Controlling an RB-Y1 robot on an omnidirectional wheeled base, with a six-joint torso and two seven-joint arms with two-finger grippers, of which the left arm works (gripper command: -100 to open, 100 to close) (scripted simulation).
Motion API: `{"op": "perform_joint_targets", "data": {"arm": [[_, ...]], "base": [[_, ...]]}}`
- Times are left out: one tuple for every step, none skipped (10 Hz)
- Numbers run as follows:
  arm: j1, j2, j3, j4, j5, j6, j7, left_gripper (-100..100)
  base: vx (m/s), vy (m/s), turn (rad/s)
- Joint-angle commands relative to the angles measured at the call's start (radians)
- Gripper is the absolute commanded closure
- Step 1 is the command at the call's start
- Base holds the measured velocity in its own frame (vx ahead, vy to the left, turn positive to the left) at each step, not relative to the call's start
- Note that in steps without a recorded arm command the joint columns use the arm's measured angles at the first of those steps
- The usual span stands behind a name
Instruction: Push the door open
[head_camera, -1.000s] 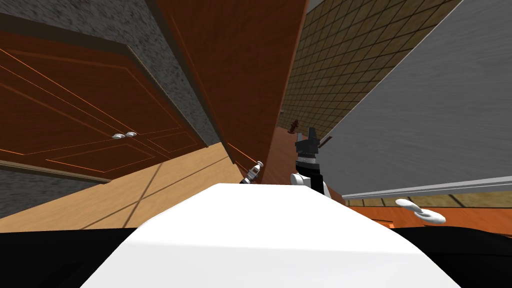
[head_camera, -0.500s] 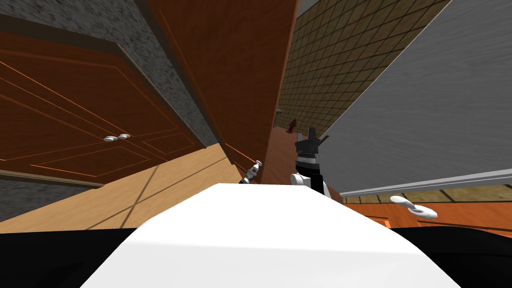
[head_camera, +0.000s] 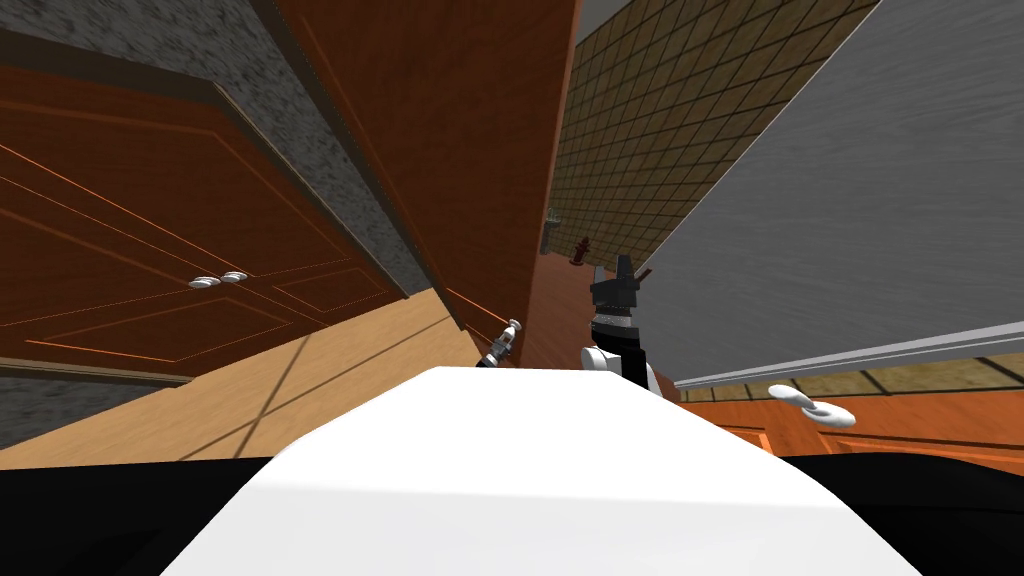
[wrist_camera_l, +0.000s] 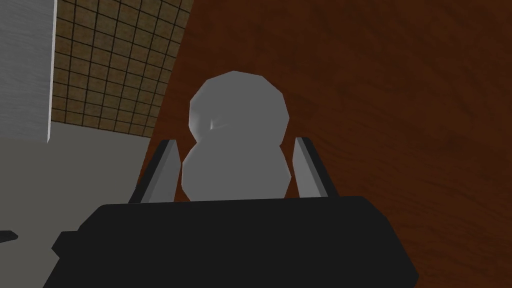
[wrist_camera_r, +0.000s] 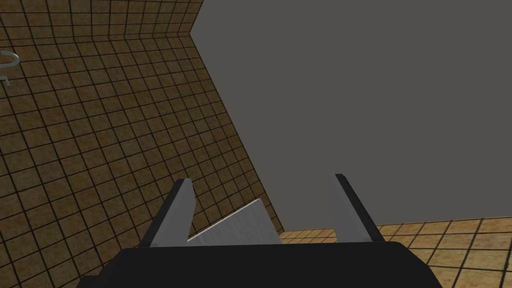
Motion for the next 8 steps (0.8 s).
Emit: {"op": "perform_joint_targets", "data": {"arm": [[-0.01, 0.006, 0.019, -0.01, 0.018, -0.008, 0.031, 100], [-0.015, 0.009, 0.022, -0.004, 0.033, -0.009, 0.067, 100], [-0.021, 0.011, 0.026, 0.002, 0.05, -0.011, 0.091, 100], [-0.021, 0.011, 0.026, 0.002, 0.05, -0.011, 0.106, 100], [-0.026, 0.013, 0.03, 0.008, 0.068, -0.013, 0.14, 100], [-0.026, 0.013, 0.03, 0.008, 0.068, -0.013, 0.145, 100], [-0.032, 0.016, 0.033, 0.014, 0.085, -0.014, 0.183, 100], [-0.038, 0.018, 0.037, 0.02, 0.103, -0.016, 0.208, 100]], "base": [[0.013, -0.027, -0.019], [0.007, -0.026, -0.035], [0.022, -0.036, -0.072], [0.029, -0.037, -0.031], [0.025, -0.031, -0.027], [0.015, -0.027, -0.035], [0.012, -0.034, -0.04], [0.018, -0.045, -0.06]]}}
